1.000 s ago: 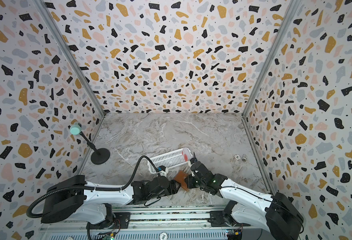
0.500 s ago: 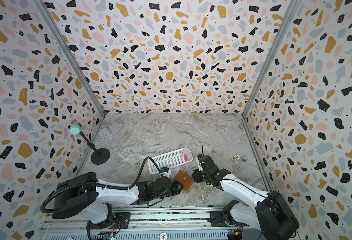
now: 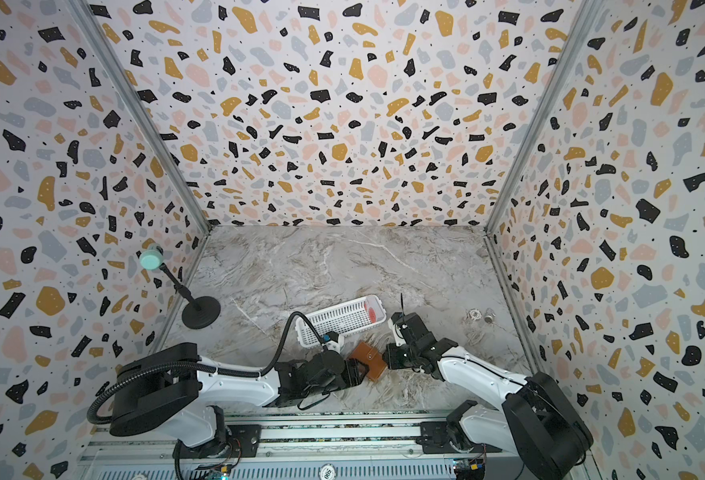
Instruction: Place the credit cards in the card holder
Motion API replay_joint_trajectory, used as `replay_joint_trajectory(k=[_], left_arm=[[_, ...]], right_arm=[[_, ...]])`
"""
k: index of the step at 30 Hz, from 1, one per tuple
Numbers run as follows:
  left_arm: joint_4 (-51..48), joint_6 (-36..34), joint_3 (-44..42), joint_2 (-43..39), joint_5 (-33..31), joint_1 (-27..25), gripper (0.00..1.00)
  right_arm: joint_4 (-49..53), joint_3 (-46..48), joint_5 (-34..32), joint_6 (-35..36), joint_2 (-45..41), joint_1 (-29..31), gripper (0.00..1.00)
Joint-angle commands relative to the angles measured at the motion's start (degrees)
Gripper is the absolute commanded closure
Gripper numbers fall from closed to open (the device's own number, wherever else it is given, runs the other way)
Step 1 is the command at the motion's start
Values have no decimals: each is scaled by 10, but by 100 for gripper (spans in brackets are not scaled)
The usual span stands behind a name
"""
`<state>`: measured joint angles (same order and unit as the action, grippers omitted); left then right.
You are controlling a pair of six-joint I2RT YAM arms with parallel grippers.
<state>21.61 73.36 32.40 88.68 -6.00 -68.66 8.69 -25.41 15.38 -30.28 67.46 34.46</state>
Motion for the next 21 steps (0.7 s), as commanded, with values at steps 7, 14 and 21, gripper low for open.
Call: replay_joint_trajectory(k=[7, 14, 21], left_arm=[[47, 11, -21, 3, 23, 18, 34], [63, 14, -35, 4, 33, 26, 34], [135, 27, -84, -5, 49, 35, 36]], right_arm=[[-3, 13, 5, 1, -7, 13, 81], [-10, 20, -10, -29, -13, 62, 82], [-13, 22, -18, -51, -18, 111, 83]])
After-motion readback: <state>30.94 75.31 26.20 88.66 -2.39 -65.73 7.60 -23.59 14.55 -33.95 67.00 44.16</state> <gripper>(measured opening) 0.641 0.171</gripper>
